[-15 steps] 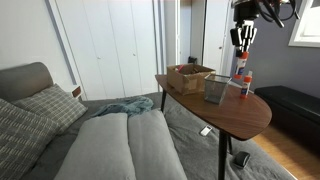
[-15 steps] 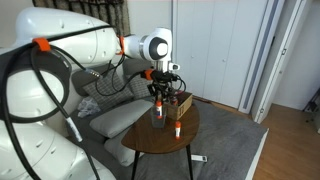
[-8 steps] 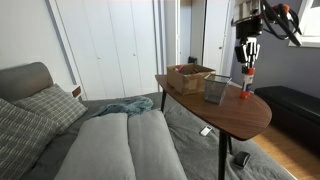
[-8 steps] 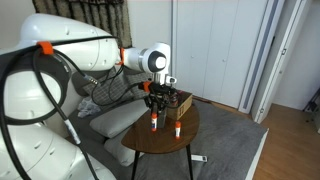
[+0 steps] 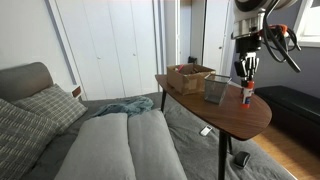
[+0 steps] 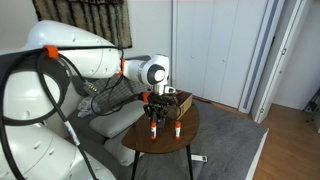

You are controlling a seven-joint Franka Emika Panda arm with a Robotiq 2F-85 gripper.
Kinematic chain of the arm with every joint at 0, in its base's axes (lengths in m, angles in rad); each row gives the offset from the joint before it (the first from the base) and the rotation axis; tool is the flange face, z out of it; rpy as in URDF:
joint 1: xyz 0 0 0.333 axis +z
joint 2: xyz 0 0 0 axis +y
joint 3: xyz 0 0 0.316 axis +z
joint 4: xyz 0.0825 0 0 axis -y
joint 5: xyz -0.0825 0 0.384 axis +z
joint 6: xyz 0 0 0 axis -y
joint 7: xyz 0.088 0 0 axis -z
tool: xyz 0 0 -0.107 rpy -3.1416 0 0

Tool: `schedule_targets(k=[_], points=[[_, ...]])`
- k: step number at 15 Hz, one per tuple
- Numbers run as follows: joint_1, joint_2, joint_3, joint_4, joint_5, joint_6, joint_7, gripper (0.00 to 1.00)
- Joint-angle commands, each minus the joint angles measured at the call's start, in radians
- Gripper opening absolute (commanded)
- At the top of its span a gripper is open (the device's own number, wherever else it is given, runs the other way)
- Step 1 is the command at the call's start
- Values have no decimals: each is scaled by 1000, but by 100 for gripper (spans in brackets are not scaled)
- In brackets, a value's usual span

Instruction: Remove the glue sticks from the basket and put them on the table

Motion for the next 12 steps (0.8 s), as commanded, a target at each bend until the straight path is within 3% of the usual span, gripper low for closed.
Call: schedule_targets(k=[1, 3, 4, 5, 6, 12], points=[[-1, -39, 2, -58, -8, 44, 25, 8], [-1, -39, 3, -68, -8, 61, 27, 8], [-1, -39, 3, -71, -9, 67, 28, 23], [-1, -41, 3, -70, -9, 68, 31, 55], [0, -48, 1, -66, -5, 62, 24, 56], [-9, -139, -16, 1, -30, -11, -10, 98]])
